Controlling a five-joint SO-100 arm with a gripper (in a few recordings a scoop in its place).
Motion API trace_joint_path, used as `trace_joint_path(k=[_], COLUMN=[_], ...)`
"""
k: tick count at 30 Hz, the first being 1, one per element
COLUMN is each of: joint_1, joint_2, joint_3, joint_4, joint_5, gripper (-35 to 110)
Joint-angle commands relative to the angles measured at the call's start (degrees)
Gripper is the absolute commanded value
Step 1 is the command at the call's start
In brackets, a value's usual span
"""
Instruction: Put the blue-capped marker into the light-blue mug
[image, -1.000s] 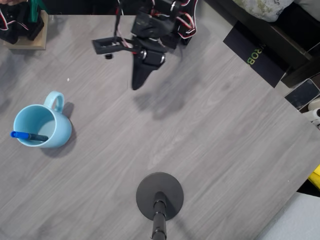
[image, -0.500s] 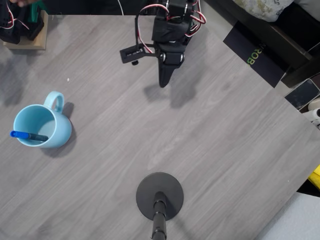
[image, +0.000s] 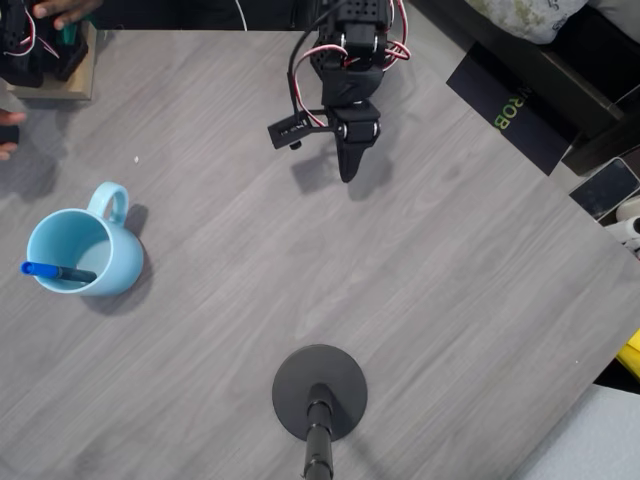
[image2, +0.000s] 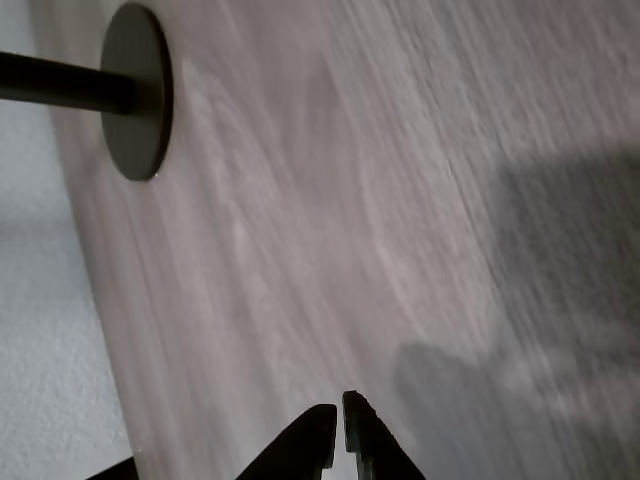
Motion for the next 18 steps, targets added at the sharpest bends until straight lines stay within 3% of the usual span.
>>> trace_joint_path(k=[1,18], joint_1=[-0.6,-1.0], joint_2=[3.9,11.7], joint_3=[3.0,6.6], joint_4=[-0.8,9.1], joint_5=[0.0,1.7], gripper=[0,0])
